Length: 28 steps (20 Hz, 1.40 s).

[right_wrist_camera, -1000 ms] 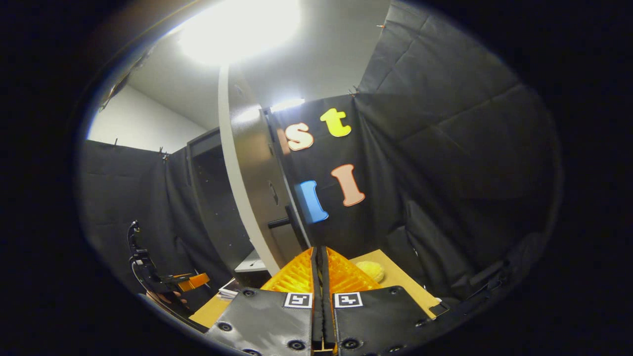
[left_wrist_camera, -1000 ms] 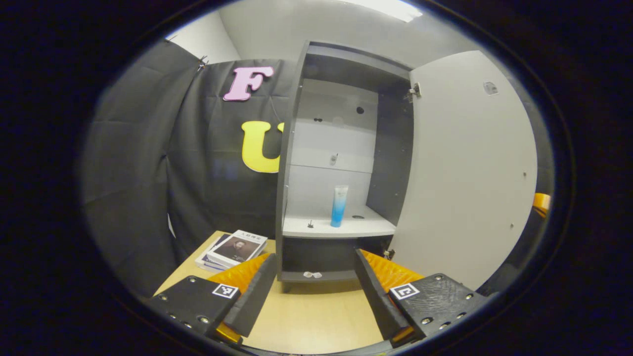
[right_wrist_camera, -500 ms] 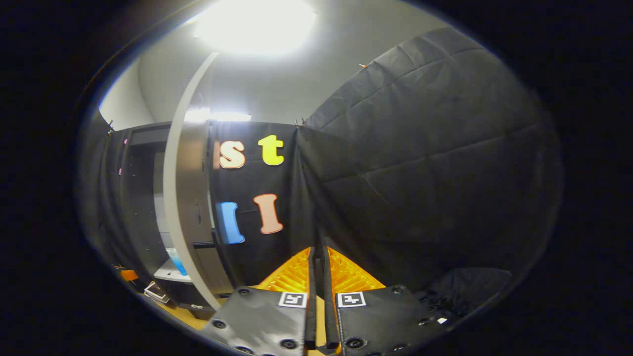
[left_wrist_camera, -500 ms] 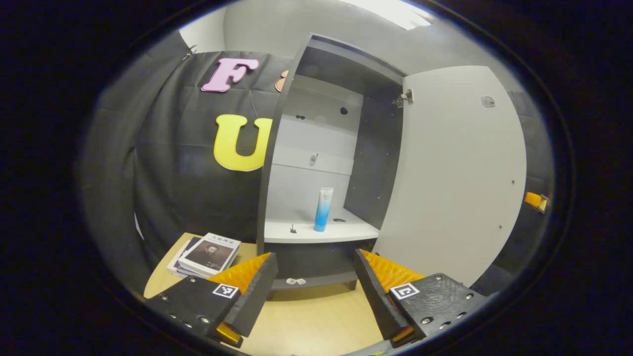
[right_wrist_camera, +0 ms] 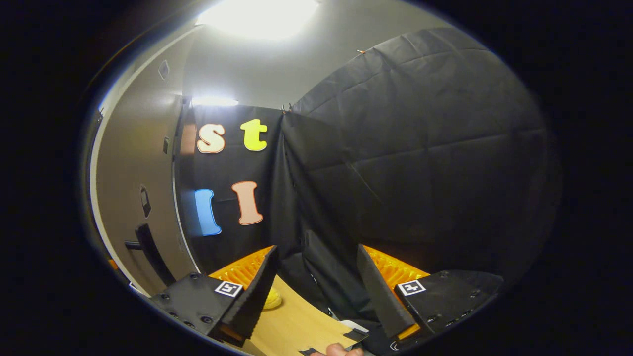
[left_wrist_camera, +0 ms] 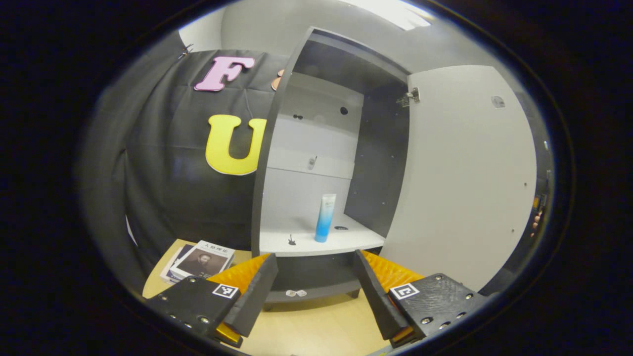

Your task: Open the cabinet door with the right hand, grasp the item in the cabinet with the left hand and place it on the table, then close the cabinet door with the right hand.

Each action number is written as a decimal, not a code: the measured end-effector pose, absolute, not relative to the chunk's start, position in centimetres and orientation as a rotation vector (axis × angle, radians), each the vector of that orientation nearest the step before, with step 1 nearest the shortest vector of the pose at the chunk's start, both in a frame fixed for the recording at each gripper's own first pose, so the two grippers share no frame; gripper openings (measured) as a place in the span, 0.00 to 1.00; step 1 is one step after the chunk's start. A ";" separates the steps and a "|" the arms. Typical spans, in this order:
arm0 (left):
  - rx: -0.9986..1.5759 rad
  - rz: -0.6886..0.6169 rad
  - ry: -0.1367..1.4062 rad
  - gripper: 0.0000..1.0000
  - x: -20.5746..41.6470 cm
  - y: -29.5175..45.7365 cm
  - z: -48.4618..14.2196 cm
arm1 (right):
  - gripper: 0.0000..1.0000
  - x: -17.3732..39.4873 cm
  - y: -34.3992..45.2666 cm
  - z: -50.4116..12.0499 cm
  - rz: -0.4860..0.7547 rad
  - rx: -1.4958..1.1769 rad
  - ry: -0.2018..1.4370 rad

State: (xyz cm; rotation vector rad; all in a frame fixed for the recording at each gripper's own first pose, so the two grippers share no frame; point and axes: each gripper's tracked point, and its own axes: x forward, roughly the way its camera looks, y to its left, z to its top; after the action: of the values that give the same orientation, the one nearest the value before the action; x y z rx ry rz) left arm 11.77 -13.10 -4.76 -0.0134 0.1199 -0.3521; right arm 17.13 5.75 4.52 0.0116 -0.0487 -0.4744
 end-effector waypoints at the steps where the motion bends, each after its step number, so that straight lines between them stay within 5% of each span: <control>1: -0.020 -0.356 0.115 0.92 12.6 -13.8 -4.5 | 0.98 18.4 5.4 4.2 -0.471 0.009 -0.036; 23: 0.117 -0.394 0.193 0.94 33.7 -24.0 -7.4 | 0.98 29.0 -2.5 0.6 -0.476 -0.043 0.036; 26: 0.172 -0.376 0.207 0.83 34.4 -24.2 -7.9 | 0.98 29.8 -2.1 -0.6 -0.432 -0.044 0.075; 27: 0.194 -0.363 0.206 0.65 34.9 -24.0 -8.0 | 0.98 30.3 -2.2 -0.8 -0.428 -0.050 0.084; 28: 0.199 -0.370 0.201 0.65 35.1 -24.3 -8.0 | 0.98 30.5 -2.1 -1.1 -0.420 -0.054 0.091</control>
State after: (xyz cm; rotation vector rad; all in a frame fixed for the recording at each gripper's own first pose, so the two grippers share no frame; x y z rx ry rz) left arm 35.06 -24.31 -7.97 0.1992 0.2005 -0.3698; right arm 30.49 -2.07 -1.06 -0.0542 0.0910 -0.4205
